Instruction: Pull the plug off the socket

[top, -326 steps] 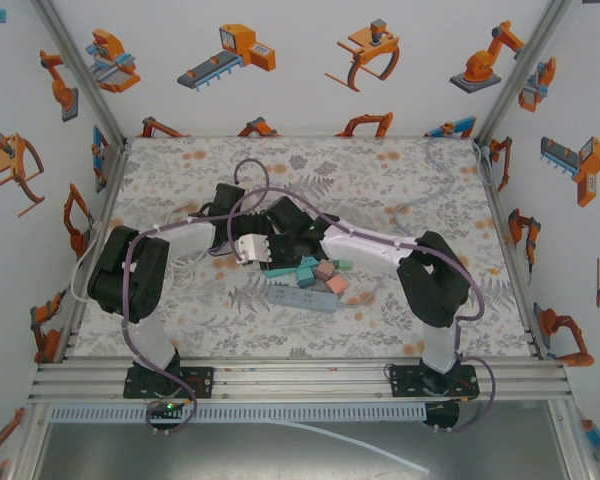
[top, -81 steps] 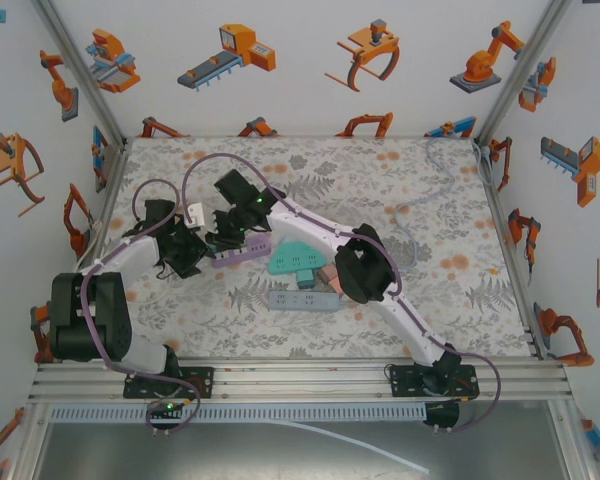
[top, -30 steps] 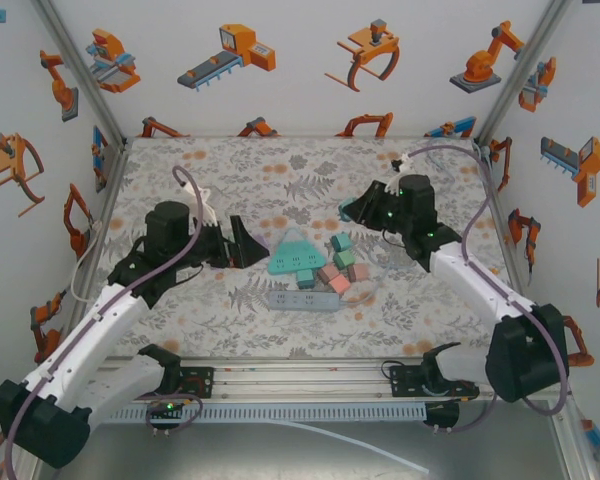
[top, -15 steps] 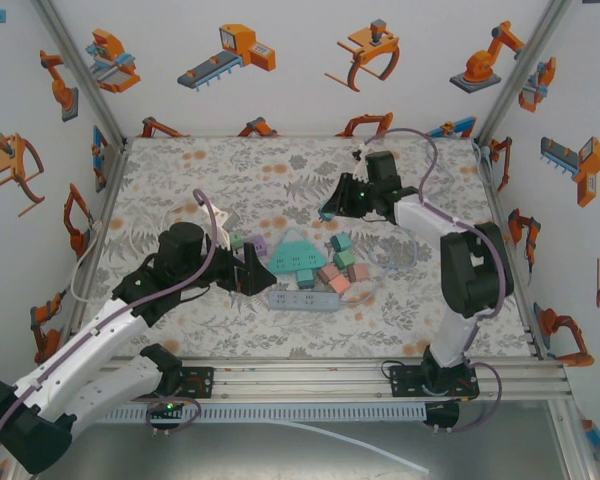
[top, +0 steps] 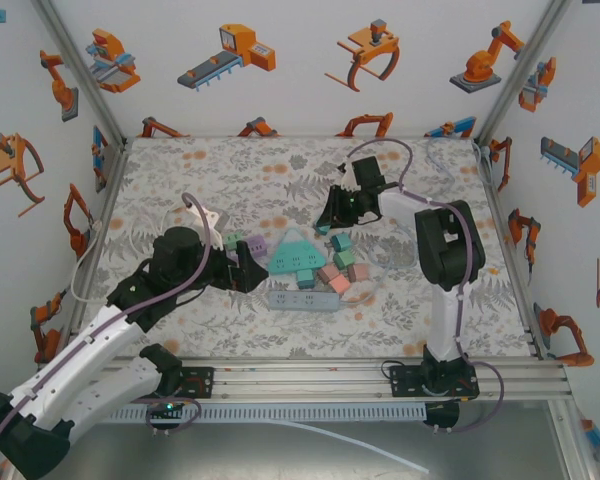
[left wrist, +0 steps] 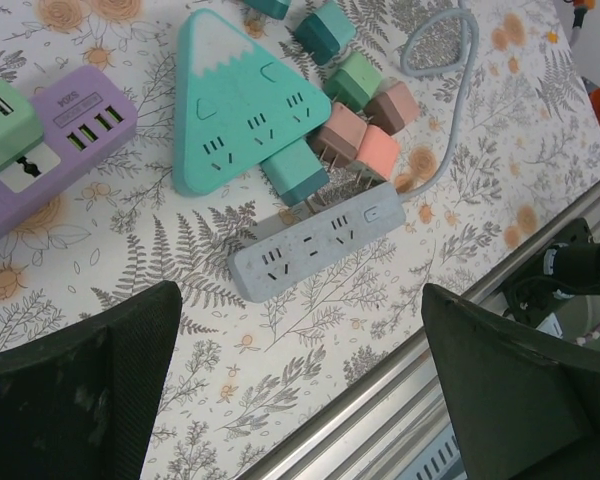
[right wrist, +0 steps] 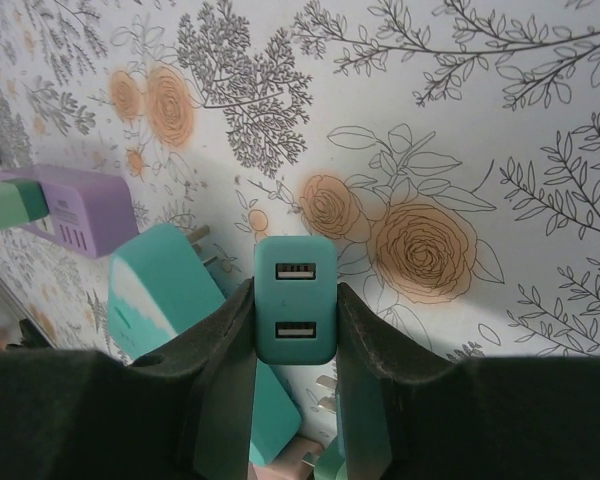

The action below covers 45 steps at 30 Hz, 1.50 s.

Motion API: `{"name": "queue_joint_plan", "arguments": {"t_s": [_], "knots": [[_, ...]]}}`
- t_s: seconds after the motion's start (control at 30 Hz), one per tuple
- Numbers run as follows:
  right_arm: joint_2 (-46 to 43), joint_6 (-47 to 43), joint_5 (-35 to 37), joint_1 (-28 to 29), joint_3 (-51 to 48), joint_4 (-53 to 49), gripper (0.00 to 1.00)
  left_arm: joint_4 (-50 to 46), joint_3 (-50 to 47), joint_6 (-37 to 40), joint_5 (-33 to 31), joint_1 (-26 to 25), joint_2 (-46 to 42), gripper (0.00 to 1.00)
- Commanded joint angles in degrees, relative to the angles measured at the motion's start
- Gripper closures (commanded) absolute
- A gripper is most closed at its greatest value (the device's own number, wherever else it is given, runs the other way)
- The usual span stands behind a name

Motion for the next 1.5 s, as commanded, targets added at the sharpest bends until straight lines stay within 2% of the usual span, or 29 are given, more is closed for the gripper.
{"name": "queue_joint_plan", "arguments": {"t_s": [0.0,0.23,0.6,0.7,0.83,1.03,1.13,1.3,1.47], "knots": [[0.98,-0.75,-1.62,-0.34,0.39,-0.70,0.75,-1.41,-0.53,0.32,-2.29,-0.34,-0.81,0.03],[-0.14,-1.19,1.65,-0.34,-1.32,-1.26,0.60,-2.97,-0.52,-0.40,-5.61,-0.35,-1.11,0.03],[-5.69,-2.16,6.88,-0.38,-2.59,-3.23,0.49,-7.36,-0.27,-2.61,-13.50,-0.35,-3.73,0.03],[-8.68,-1.90,8.14,-0.43,-3.23,-3.25,0.43,-8.04,-0.11,-3.73,-15.74,-0.17,-4.07,0.03],[-13.95,-1.90,9.38,-0.37,-4.19,-2.17,0.40,-9.37,0.98,-5.26,-18.82,0.14,-3.70,0.03],[-23.92,-3.51,9.17,0.09,-8.69,6.99,0.38,-13.02,2.93,-9.20,-26.38,2.20,-3.68,0.03],[-28.47,-8.71,8.87,1.88,-11.21,12.96,0.38,-14.17,2.89,-11.41,-27.92,4.68,-4.26,0.03],[-32.70,-26.03,10.74,8.00,-14.30,20.74,0.37,-13.47,2.03,-12.36,-26.21,9.23,-5.02,0.03],[-32.11,-48.29,2.80,13.96,-15.61,25.94,0.34,-11.99,1.68,-12.30,-27.30,11.27,-4.45,0.03]]}}
